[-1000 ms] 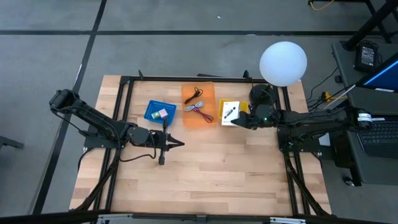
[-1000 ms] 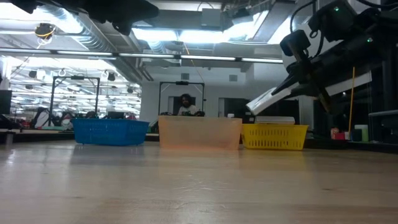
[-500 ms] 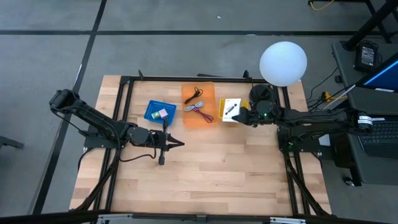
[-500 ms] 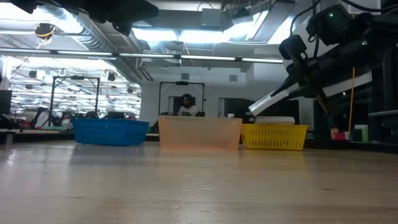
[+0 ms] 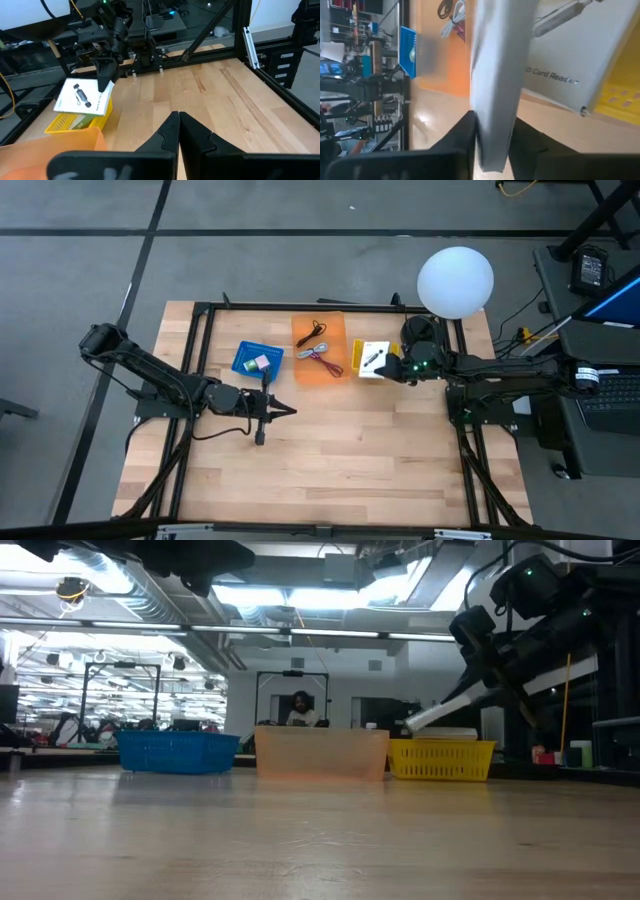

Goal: Pick and place items into bin
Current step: Put the white USB box into the yellow bin, then return to Home Position

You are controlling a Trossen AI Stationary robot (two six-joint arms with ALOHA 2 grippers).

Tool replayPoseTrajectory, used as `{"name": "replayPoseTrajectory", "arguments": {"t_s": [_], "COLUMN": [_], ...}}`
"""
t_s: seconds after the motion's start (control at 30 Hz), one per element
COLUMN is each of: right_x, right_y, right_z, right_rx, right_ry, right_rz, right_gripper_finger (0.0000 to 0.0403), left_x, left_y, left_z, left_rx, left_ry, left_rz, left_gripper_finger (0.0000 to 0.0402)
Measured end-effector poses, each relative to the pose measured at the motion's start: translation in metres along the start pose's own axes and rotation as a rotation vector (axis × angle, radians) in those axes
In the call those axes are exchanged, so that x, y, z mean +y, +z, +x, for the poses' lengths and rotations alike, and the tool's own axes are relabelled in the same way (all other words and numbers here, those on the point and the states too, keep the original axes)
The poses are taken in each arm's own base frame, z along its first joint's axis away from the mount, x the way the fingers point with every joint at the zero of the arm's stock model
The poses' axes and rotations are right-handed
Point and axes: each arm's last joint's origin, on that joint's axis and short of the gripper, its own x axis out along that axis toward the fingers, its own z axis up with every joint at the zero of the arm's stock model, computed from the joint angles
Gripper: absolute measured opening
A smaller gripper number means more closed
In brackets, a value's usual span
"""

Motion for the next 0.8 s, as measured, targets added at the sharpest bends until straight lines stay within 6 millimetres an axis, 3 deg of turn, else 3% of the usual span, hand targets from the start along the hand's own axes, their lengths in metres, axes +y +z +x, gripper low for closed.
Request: {"name": "replayPoseTrajectory", "arguments": {"t_s": [0.3,0.8], "right_x": [0.001,0.016], "right_y": [0.002,0.01], "right_z": [-0.001,-0.03], "right_rx": [-0.029,-0.187], "right_ry": [0.006,0.144], "right_rz": [-0.047,-0.271], "right_gripper_finger": [0.0134,0.0141], "left_x": [0.0,0.0], "left_y": [0.0,0.0], "left_z": [0.0,0.0], "left_rx": [0.0,0.0], "left_ry": [0.0,0.0], "left_rz": [0.0,-0.006], "left_gripper_finger": [0.0003,0.0006]}}
